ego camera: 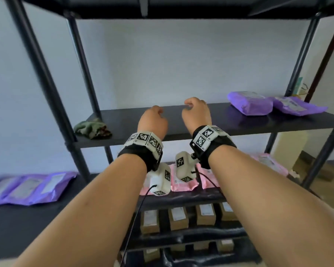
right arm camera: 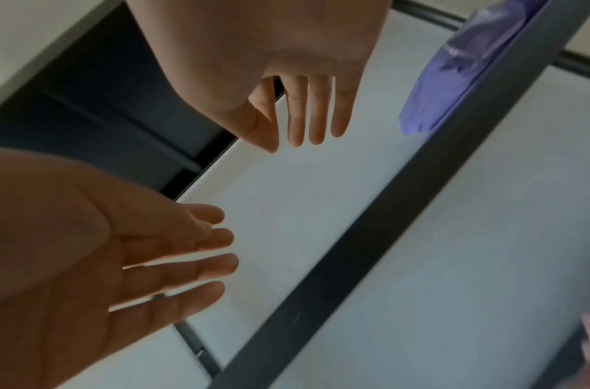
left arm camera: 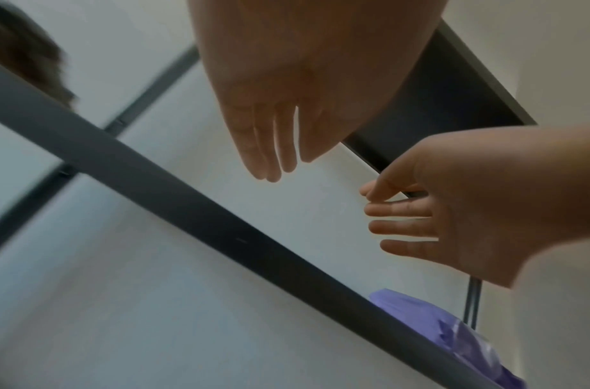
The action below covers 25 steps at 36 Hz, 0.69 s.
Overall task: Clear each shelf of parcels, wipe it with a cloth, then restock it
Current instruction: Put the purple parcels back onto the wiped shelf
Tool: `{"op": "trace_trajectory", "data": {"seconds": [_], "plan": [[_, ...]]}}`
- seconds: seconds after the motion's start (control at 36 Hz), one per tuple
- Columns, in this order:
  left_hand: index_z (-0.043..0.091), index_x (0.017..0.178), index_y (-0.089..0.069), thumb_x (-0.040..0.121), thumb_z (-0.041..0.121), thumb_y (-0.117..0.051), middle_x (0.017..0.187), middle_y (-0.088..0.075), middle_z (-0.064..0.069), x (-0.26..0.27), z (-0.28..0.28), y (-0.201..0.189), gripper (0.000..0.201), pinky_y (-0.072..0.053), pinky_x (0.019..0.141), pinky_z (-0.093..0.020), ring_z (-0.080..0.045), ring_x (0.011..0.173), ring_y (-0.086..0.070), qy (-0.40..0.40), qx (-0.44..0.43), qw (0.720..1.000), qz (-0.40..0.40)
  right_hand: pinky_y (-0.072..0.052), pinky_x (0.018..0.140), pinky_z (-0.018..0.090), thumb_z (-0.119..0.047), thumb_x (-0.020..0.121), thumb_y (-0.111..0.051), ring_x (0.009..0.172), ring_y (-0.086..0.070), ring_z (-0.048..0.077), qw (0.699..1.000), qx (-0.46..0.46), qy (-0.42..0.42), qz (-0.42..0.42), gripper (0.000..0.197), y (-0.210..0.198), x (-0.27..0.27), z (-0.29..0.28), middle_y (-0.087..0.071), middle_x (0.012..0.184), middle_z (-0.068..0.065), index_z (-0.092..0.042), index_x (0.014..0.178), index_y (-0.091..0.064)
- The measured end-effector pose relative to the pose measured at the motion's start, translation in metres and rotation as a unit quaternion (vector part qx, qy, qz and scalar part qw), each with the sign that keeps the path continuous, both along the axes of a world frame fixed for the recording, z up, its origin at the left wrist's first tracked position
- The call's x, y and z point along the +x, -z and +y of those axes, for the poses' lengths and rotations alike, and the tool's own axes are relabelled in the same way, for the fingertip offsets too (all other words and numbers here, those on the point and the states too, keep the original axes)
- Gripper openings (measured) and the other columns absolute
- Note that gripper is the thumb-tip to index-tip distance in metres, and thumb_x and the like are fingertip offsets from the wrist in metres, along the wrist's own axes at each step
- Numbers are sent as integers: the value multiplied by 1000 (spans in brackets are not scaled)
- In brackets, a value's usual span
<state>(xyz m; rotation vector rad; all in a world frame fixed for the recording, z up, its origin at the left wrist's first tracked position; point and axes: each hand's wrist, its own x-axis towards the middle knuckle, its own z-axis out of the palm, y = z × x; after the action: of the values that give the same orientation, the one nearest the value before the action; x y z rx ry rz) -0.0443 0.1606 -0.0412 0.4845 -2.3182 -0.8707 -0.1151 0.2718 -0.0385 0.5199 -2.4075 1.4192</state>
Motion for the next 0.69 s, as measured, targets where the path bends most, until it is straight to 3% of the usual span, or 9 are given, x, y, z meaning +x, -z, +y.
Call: {"op": "trace_trajectory", "data": {"seconds": [0.19,0.39,0.58,0.69], "plan": [[15,121,-59,94,11,-41,119,-62,-7,121,-78,21,33,-38,79,-24,-28,109,-58,-91,-26,995,-23,-44,85,25,-12,86,-49,104,-59,15,994,-7,-109,-16,32,31,109,-88,-59,121,3,-19,114,-63],[17,121,-59,90,7,-42,124,-60,-7,224,-154,50,37,-40,89,-28,-28,114,-55,-194,9,979,-67,-45,98,37,-11,85,-50,111,-57,21,977,36,-198,-71,36,64,199,-166,-57,123,6,-17,118,-60],[15,125,-56,89,4,-40,125,-60,-7,286,-219,86,41,-37,83,-25,-26,114,-55,-265,65,953,-131,-44,96,32,-11,87,-50,112,-56,22,954,100,-260,-113,37,107,248,-236,-55,125,5,-16,123,-58],[17,128,-55,90,6,-43,128,-59,-8,303,-253,119,41,-39,88,-26,-27,116,-55,-278,91,940,-175,-43,93,30,-10,87,-48,111,-56,23,941,133,-281,-133,38,138,257,-277,-57,124,5,-16,123,-58]]}}
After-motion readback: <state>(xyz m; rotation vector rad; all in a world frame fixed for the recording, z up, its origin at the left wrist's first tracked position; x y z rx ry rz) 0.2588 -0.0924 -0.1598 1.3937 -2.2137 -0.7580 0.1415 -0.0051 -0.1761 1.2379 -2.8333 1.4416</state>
